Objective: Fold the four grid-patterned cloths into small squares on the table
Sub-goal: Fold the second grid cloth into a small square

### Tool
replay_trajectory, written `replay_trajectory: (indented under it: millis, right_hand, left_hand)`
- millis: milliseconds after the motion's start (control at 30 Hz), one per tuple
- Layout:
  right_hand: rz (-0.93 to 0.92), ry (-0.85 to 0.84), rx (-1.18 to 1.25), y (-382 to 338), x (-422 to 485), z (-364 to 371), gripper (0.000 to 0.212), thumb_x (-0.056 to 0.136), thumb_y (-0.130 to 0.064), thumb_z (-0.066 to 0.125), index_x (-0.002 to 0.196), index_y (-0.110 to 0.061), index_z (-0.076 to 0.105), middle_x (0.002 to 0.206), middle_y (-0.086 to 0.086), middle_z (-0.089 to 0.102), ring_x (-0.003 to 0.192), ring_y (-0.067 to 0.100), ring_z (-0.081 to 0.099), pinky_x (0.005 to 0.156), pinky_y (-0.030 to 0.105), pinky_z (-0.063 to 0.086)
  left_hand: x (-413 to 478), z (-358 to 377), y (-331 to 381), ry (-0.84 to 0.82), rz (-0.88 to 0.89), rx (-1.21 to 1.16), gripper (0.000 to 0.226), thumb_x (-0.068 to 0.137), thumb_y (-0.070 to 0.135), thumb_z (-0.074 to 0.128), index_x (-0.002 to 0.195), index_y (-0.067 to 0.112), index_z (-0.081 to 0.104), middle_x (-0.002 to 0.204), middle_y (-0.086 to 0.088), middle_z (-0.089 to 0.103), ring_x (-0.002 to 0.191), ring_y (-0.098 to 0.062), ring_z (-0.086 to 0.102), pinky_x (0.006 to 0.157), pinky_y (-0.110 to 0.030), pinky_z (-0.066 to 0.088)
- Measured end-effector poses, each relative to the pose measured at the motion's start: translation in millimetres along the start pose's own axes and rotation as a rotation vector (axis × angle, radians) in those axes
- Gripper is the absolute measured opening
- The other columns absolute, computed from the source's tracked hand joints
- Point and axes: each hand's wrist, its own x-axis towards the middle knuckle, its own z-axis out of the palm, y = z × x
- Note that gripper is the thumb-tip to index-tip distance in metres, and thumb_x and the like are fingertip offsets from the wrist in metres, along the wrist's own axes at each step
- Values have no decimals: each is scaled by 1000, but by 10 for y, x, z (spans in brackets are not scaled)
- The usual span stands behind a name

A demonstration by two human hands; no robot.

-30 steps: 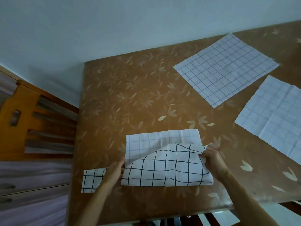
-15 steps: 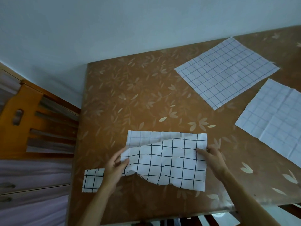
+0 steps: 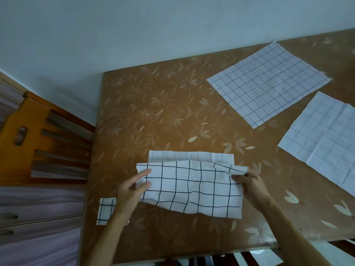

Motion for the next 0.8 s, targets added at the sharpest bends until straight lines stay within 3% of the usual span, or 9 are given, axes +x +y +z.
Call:
replay_trajectory:
  millis: [67,133,333,400,500,633,800]
  right_hand:
    - [-4,59,27,6,0,-8,17,86,12,53,82,-1,63,84,11,70,80,31,64,71,40,51]
    - [-15,106,-14,48,-2,-27,22,88,11,51,75,-4,61,81,8,69,78,28,62,68,38,51]
    - [8,155,-176,216,73,-86,14,89,-12,67,103,-12,69,102,10,74,92,31,71,86,51,57]
    - [9,136,-195,210,72,-79,23,89,-27,71,106,-13,69,102,7,75,92,29,72,86,50,58]
    - [21,94,-236,179,81,-67,35,86,-43,71,107,-15,70,100,4,76,90,25,74,83,45,59]
    - [10,123,-340,185,167,-67,27,89,-29,71,111,-14,68,100,4,75,88,23,73,85,50,59]
    - [-53,149,-352,127,175,-2,41,90,-10,66,130,-17,60,111,2,72,95,21,71,86,48,59]
  left_hand:
    - [-29,6,-37,32,55,38,38,87,15,73,112,44,71,124,25,64,122,5,52,101,-28,41]
    - [-35,34,-118,-7,52,87,40,86,16,74,115,44,68,127,25,61,126,4,49,105,-31,41]
    - [50,38,-387,-94,-140,222,48,85,19,75,124,43,59,142,12,51,136,-11,38,112,-36,30]
    - [77,56,-380,-129,-211,203,40,87,30,73,125,35,62,134,14,54,130,-10,42,109,-36,32]
    - [127,78,-307,-47,-255,102,38,91,45,63,123,25,66,119,15,60,117,-9,51,98,-29,38]
    - [215,47,-355,15,-184,205,26,97,20,59,122,25,65,134,4,58,125,-15,49,103,-32,39]
    - [215,29,-425,1,-124,321,44,92,4,63,131,26,59,145,1,50,137,-22,42,110,-37,36]
